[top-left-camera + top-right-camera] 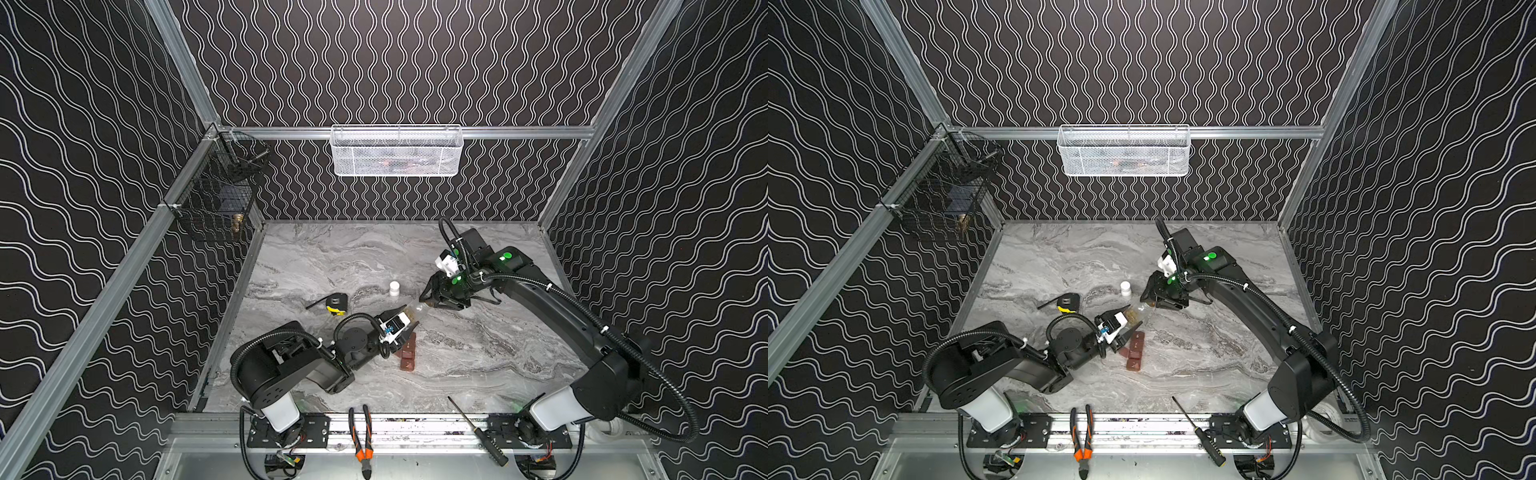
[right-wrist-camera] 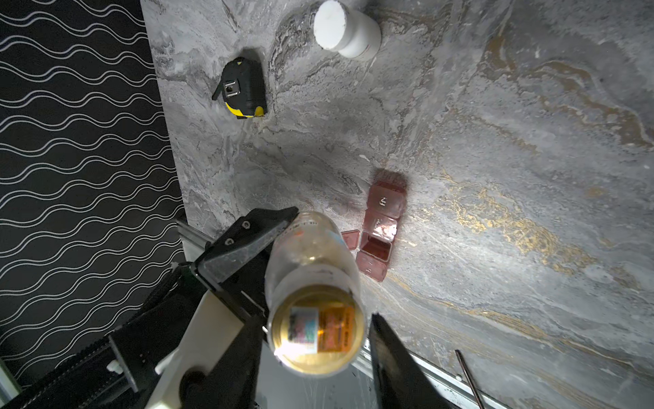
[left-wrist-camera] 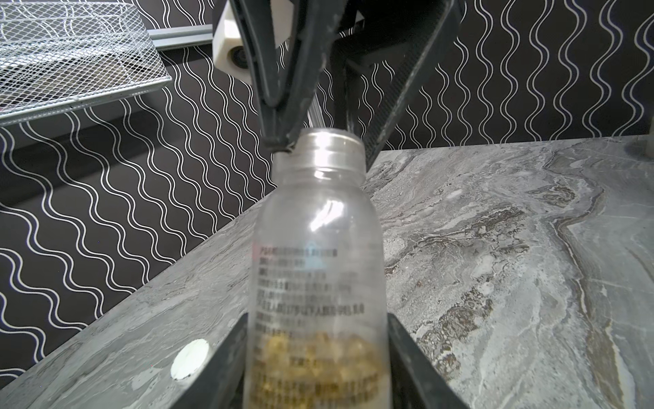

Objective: Sort the pills into containers

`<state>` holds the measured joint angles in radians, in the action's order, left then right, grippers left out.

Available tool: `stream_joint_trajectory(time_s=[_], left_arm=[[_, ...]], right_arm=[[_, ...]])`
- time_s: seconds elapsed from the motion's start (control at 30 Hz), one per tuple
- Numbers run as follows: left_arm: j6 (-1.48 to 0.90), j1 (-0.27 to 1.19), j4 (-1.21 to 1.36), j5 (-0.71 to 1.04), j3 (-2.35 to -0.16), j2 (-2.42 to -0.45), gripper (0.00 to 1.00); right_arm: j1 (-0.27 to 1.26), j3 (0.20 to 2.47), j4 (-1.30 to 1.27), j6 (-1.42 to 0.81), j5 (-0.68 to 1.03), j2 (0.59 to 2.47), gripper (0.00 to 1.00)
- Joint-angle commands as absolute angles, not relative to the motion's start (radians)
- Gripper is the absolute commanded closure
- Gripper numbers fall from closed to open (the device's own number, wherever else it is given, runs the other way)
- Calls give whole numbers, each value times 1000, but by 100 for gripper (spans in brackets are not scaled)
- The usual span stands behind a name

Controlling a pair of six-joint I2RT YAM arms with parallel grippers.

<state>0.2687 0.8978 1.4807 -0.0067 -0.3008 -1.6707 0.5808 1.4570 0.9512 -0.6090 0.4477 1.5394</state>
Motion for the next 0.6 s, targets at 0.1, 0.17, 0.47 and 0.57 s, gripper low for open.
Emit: stream_joint_trajectory(time_s=[0.1,0.17,0.47,0.57], left_arm=[[289,904,1546,-1,-297,-1664,100],[290,904,1546,2,-298,-1661,100],[262,905,1545,43,-273,-1626,100],[243,905,1533,75,-263,-1592,100]], right_arm=[[591,1459,942,-594,465,1549,54],[593,1457,942,-590,465,1550,58],[617,1456,976,-494,460,1533,67],[653,1457,1004,-429,443,1509,68]])
